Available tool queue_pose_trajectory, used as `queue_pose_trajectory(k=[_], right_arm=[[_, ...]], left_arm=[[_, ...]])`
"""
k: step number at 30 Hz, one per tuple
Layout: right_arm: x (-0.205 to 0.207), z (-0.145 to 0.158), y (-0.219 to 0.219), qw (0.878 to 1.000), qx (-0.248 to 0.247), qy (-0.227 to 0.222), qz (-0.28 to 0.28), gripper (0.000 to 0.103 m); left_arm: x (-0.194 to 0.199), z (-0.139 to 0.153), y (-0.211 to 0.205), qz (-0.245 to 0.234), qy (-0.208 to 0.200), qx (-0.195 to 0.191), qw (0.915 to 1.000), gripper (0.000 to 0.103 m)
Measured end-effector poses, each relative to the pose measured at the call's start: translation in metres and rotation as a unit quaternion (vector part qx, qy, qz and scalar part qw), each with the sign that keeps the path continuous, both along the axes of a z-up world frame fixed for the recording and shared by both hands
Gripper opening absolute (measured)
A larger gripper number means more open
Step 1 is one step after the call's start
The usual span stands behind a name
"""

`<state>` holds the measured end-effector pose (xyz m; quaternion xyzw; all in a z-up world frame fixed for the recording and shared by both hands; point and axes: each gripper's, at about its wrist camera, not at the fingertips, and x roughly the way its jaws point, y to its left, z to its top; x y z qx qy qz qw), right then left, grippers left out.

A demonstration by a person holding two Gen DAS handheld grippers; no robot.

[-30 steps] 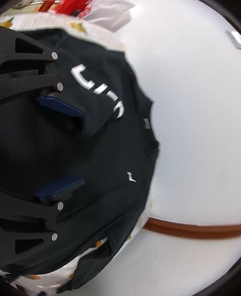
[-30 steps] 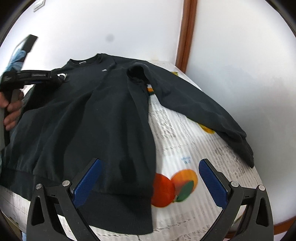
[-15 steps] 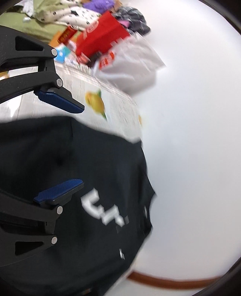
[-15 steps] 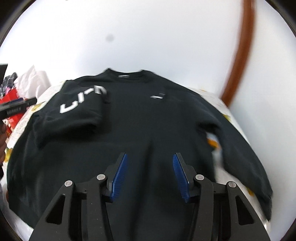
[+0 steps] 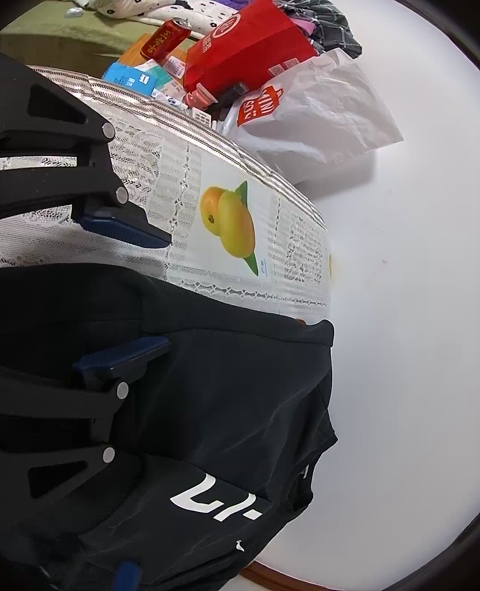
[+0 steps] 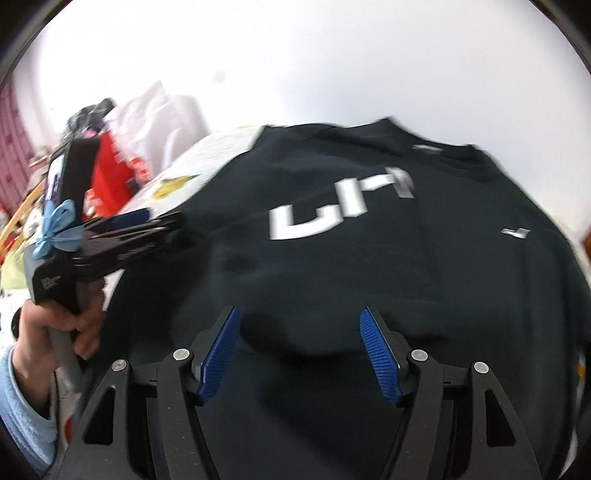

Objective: Fold small clothes
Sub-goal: 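Grasp the cuff of the other sleeve with the right gripper, then fold the held sleeve across the body and open the right gripper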

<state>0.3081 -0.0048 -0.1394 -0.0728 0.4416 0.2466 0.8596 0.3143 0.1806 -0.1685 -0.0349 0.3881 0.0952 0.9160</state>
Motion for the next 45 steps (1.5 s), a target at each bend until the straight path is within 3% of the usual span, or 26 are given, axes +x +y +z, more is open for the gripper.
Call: queue_pose_trajectory(k=[3, 4, 5, 7, 9, 11, 17, 20, 27, 29, 31, 32, 35, 38, 42, 45], right_arm=[[0.006, -0.013, 0.02, 1.0, -0.005, 0.011, 0.018, 0.066], [0.009, -0.018, 0.024, 1.0, -0.008, 0.011, 0.018, 0.061], [0.012, -0.022, 0.028, 1.0, -0.007, 0.008, 0.018, 0.053], [0.017, -0.024, 0.028, 0.999, 0.009, 0.017, 0.026, 0.011], [0.021, -0.016, 0.018, 0.999, 0.036, 0.012, 0.014, 0.007], [0.025, -0.002, -0.001, 0.998, 0.057, 0.004, -0.002, 0.007], [0.04, 0.052, -0.112, 0.986, 0.087, -0.065, -0.124, 0.007], [0.05, 0.053, -0.173, 0.975, 0.077, -0.078, -0.191, 0.007], [0.05, 0.033, -0.281, 0.946, 0.05, -0.049, -0.316, 0.012], [0.042, 0.038, -0.288, 0.944, 0.047, -0.061, -0.32, 0.017], [0.033, 0.044, -0.284, 0.944, 0.041, -0.083, -0.317, 0.042], [0.03, 0.046, -0.277, 0.947, 0.032, -0.093, -0.306, 0.046], [0.028, 0.041, -0.255, 0.959, -0.007, -0.106, -0.262, 0.047], [0.041, 0.019, -0.237, 0.969, -0.031, -0.085, -0.231, 0.046], [0.07, -0.021, -0.248, 0.962, -0.057, -0.016, -0.266, 0.039], [0.071, -0.035, -0.255, 0.959, -0.063, -0.003, -0.277, 0.037]], left_arm=[[0.0, 0.0, -0.004, -0.002, 0.004, 0.006, 1.0, 0.045], [-0.001, 0.001, -0.005, -0.002, 0.004, 0.007, 1.0, 0.045], [-0.001, 0.001, -0.004, -0.002, 0.005, 0.006, 1.0, 0.045], [0.0, 0.001, -0.004, 0.001, 0.006, 0.006, 1.0, 0.046], [-0.001, 0.001, -0.002, 0.002, 0.004, 0.0, 1.0, 0.047], [-0.001, 0.001, 0.001, 0.004, 0.006, -0.009, 0.9999, 0.047], [-0.001, 0.0, 0.001, 0.006, 0.007, -0.008, 0.9999, 0.047], [-0.001, 0.0, 0.001, 0.006, 0.008, -0.01, 0.9999, 0.048], [-0.001, -0.001, 0.004, 0.008, 0.011, -0.013, 0.9998, 0.051], [0.0, -0.001, 0.004, 0.008, 0.012, -0.013, 0.9998, 0.051], [0.0, -0.001, 0.004, 0.008, 0.011, -0.015, 0.9998, 0.052], [0.0, -0.001, 0.004, 0.008, 0.011, -0.015, 0.9998, 0.052], [0.0, -0.001, 0.004, 0.009, 0.012, -0.015, 0.9998, 0.053], [-0.001, -0.001, 0.006, 0.011, 0.012, -0.017, 0.9997, 0.056], [-0.001, -0.001, 0.007, 0.013, 0.013, -0.018, 0.9997, 0.057], [-0.001, -0.001, 0.007, 0.013, 0.013, -0.019, 0.9997, 0.057]])
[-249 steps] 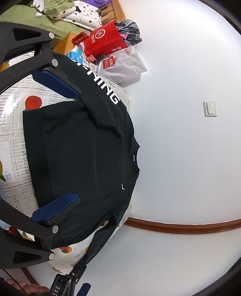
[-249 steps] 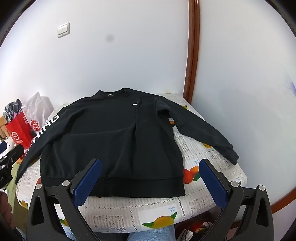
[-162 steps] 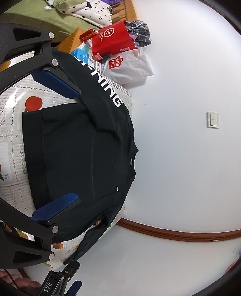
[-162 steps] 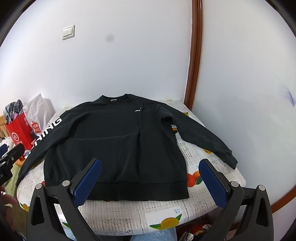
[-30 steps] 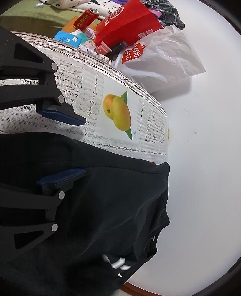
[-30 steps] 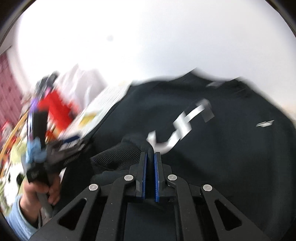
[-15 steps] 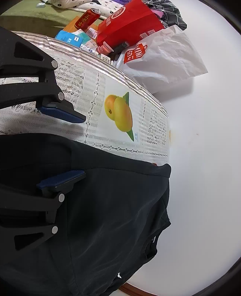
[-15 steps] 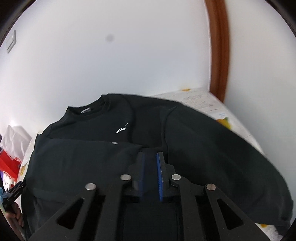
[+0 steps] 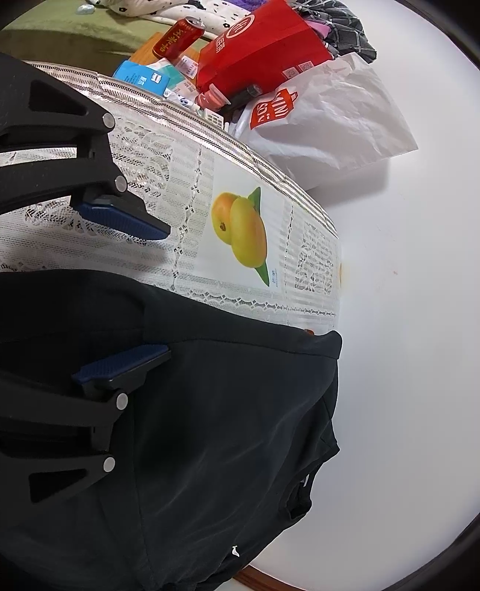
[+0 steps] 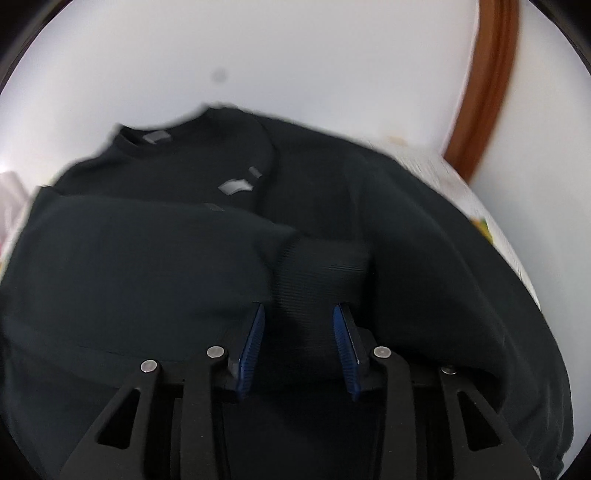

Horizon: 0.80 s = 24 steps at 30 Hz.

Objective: Fold small clothes
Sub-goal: 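Fold the held sleeve across the body and open the right gripper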

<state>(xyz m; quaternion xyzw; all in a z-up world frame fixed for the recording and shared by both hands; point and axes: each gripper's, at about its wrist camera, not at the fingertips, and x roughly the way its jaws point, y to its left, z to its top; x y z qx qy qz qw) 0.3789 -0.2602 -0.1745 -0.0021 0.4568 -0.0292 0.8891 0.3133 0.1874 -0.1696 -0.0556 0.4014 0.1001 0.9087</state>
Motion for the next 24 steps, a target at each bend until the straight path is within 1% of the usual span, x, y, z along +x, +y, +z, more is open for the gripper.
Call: queue_pose_trajectory(k=[3, 4, 6, 8, 10, 12, 13, 15, 17, 19, 21, 22, 24], right_arm=[[-0.011, 0.012, 0.007, 1.0, -0.024, -0.006, 0.0, 0.037], [-0.013, 0.016, 0.01, 1.0, -0.024, -0.012, 0.007, 0.039], [-0.03, 0.03, 0.013, 0.999, -0.023, -0.032, 0.027, 0.042], [-0.049, 0.041, 0.007, 0.998, -0.034, -0.047, 0.027, 0.049], [-0.073, 0.051, -0.01, 0.997, -0.052, -0.063, 0.003, 0.065], [-0.091, 0.055, -0.031, 0.994, -0.077, -0.075, -0.02, 0.074], [-0.101, 0.054, -0.043, 0.992, -0.095, -0.072, -0.036, 0.076], [-0.114, 0.049, -0.063, 0.99, -0.115, -0.058, -0.058, 0.077], [-0.125, 0.042, -0.081, 0.989, -0.119, -0.042, -0.073, 0.076], [-0.138, 0.038, -0.096, 0.988, -0.114, -0.04, -0.094, 0.076], [-0.141, 0.035, -0.108, 0.99, -0.095, -0.036, -0.102, 0.076], [-0.141, 0.035, -0.112, 0.99, -0.094, -0.036, -0.101, 0.076], [-0.144, 0.035, -0.116, 0.987, -0.112, -0.044, -0.103, 0.076]], left_arm=[[0.0, 0.0, 0.0, 0.0, 0.0, 0.001, 1.0, 0.057], [0.0, 0.0, 0.0, -0.001, 0.001, 0.0, 1.0, 0.057], [-0.001, 0.0, 0.001, -0.002, 0.002, 0.0, 1.0, 0.057], [-0.003, -0.001, 0.0, -0.003, 0.004, 0.002, 1.0, 0.057], [-0.003, -0.001, -0.003, -0.006, 0.007, 0.01, 0.9999, 0.057], [-0.003, 0.0, -0.007, -0.007, 0.008, 0.021, 0.9997, 0.058], [-0.004, 0.0, -0.009, -0.009, 0.008, 0.027, 0.9996, 0.058], [-0.004, 0.001, -0.012, -0.011, 0.008, 0.035, 0.9993, 0.06], [-0.005, 0.001, -0.015, -0.014, 0.009, 0.04, 0.999, 0.062], [-0.007, 0.002, -0.016, -0.017, 0.012, 0.042, 0.9989, 0.063], [-0.009, 0.004, -0.019, -0.03, 0.017, 0.034, 0.9988, 0.065], [-0.01, 0.006, -0.021, -0.036, 0.021, 0.028, 0.9987, 0.065], [-0.016, 0.01, -0.027, -0.051, 0.028, 0.019, 0.9981, 0.065]])
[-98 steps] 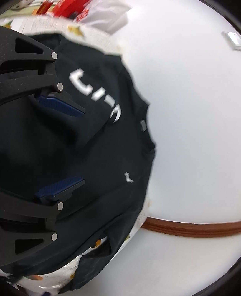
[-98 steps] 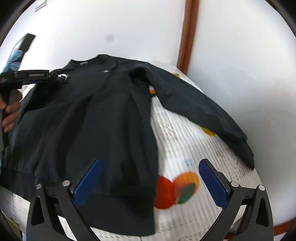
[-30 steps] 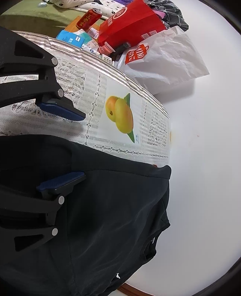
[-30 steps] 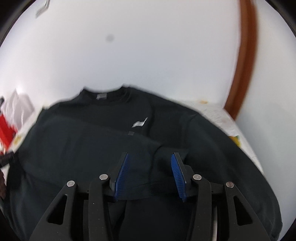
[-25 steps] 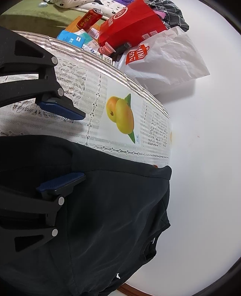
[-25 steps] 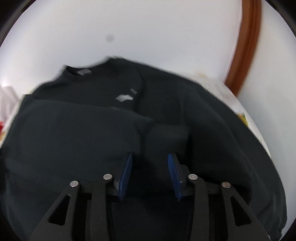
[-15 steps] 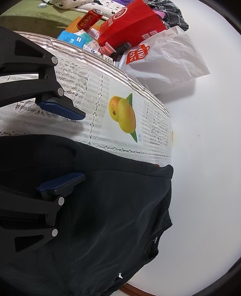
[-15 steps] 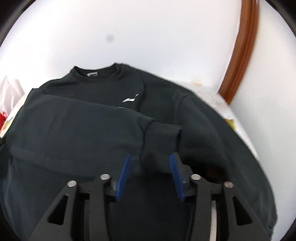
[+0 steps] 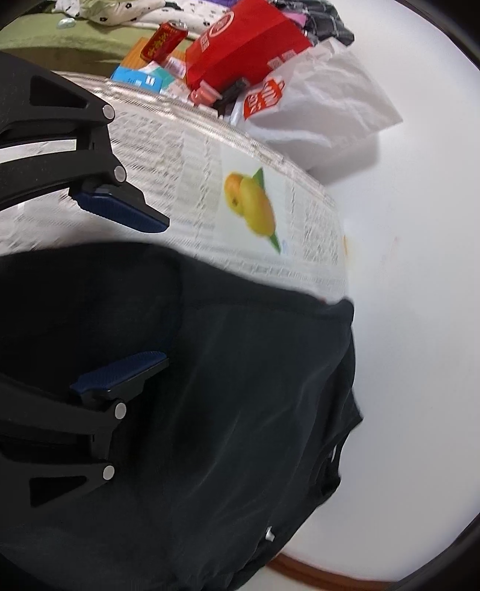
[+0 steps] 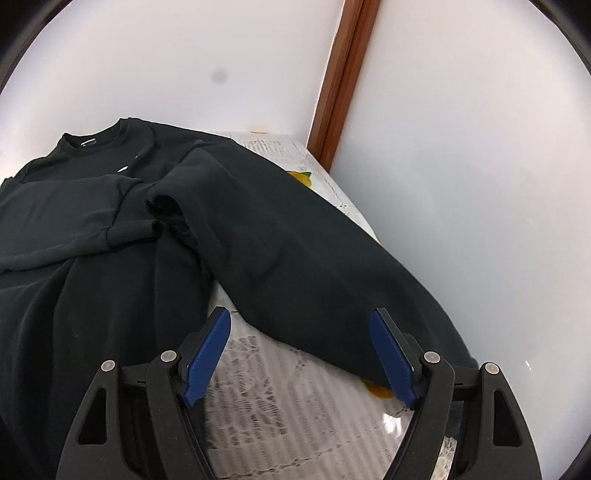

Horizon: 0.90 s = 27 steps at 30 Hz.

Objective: Fold small clothes

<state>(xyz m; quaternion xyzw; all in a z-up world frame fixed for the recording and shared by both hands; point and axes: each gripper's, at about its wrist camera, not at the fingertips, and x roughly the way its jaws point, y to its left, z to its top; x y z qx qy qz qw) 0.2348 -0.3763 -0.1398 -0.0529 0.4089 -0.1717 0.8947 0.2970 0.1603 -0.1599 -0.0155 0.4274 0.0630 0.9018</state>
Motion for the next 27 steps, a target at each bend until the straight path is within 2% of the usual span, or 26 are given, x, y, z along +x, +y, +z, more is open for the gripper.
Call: queue_pose_trajectory(k=[2, 5, 9, 12, 14, 16, 22, 24, 26, 27], right_arm=[[0.0, -0.002, -0.007, 1.0, -0.005, -0.001, -0.007, 0.076], [0.014, -0.013, -0.02, 0.999, 0.034, 0.03, -0.001, 0.076], [0.002, -0.022, -0.029, 0.999, 0.031, 0.036, -0.016, 0.076], [-0.024, -0.016, -0.042, 0.999, 0.028, 0.021, -0.024, 0.076], [-0.045, -0.011, -0.057, 0.999, 0.015, 0.013, -0.043, 0.077], [-0.063, -0.011, -0.074, 0.997, 0.016, 0.014, -0.07, 0.085], [-0.097, -0.025, -0.109, 0.993, 0.057, 0.034, -0.099, 0.086], [-0.1, -0.032, -0.114, 0.992, 0.067, 0.04, -0.098, 0.086], [-0.104, -0.034, -0.119, 0.99, 0.084, 0.027, -0.107, 0.085], [-0.105, -0.033, -0.122, 0.989, 0.092, 0.015, -0.112, 0.077]], left_arm=[[-0.011, 0.003, -0.008, -0.008, 0.003, 0.006, 0.9999, 0.066], [-0.03, 0.005, -0.016, -0.022, 0.009, 0.019, 0.9995, 0.066], [-0.059, 0.007, -0.015, -0.027, 0.012, 0.028, 0.9992, 0.066], [-0.078, 0.008, -0.015, -0.042, 0.014, 0.02, 0.9988, 0.067], [-0.093, 0.007, -0.015, -0.046, 0.012, 0.015, 0.9987, 0.071], [-0.106, 0.003, -0.015, -0.043, 0.012, 0.001, 0.999, 0.072], [-0.13, -0.013, -0.014, -0.04, 0.035, -0.031, 0.9981, 0.073], [-0.136, -0.015, -0.012, -0.035, 0.029, -0.035, 0.9984, 0.077], [-0.139, -0.015, -0.011, -0.036, 0.025, -0.036, 0.9984, 0.077], [-0.139, -0.016, -0.011, -0.038, 0.024, -0.036, 0.9983, 0.078]])
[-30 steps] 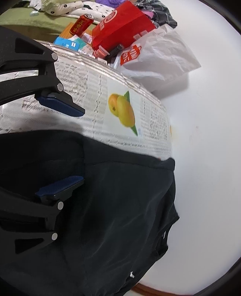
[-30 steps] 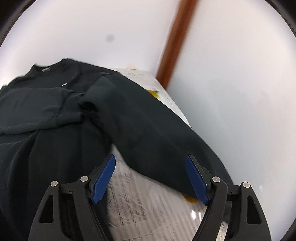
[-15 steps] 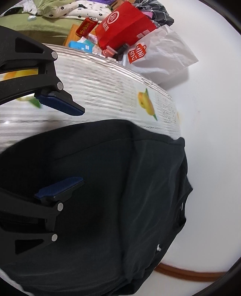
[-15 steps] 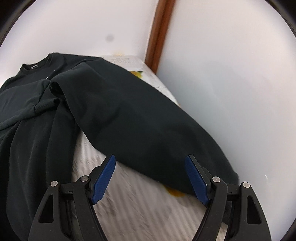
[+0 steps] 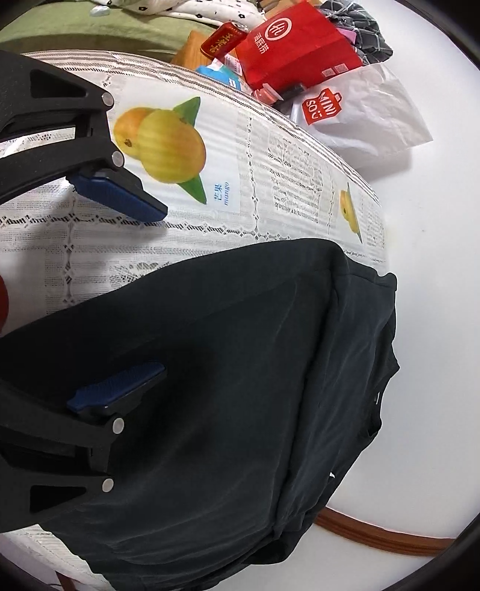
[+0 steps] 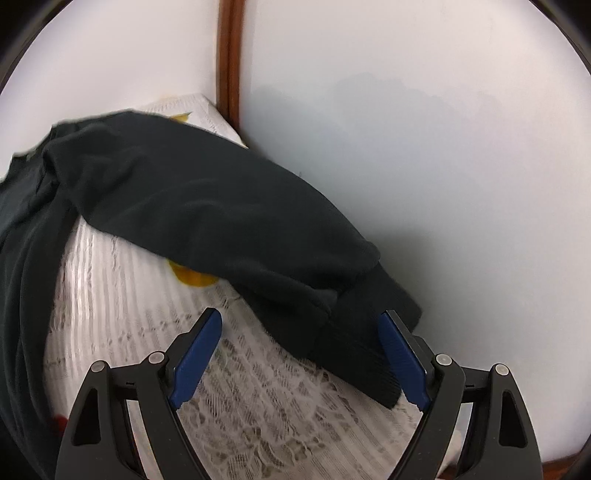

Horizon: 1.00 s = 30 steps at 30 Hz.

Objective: Fold small clothes

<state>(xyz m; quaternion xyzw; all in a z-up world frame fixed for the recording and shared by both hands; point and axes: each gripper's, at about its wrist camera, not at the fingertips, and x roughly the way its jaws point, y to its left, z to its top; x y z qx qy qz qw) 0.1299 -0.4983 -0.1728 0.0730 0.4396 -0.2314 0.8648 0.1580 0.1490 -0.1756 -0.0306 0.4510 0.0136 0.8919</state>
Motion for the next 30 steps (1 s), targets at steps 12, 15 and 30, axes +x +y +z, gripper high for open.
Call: queue_pose_trajectory(k=[12, 15, 30], right_arm=[[0.029, 0.114, 0.059, 0.991, -0.066, -0.104, 0.053, 0.015], [0.048, 0.153, 0.11, 0.982, -0.06, -0.142, 0.11, 0.015], [0.171, 0.163, 0.365, 0.931, 0.08, -0.175, 0.31, 0.017]], left_arm=[[-0.003, -0.004, 0.002, 0.004, -0.012, 0.011, 0.9999, 0.088], [-0.001, -0.005, 0.002, 0.005, -0.01, 0.012, 0.9999, 0.09], [-0.001, -0.007, 0.005, 0.011, -0.006, 0.009, 0.9999, 0.097]])
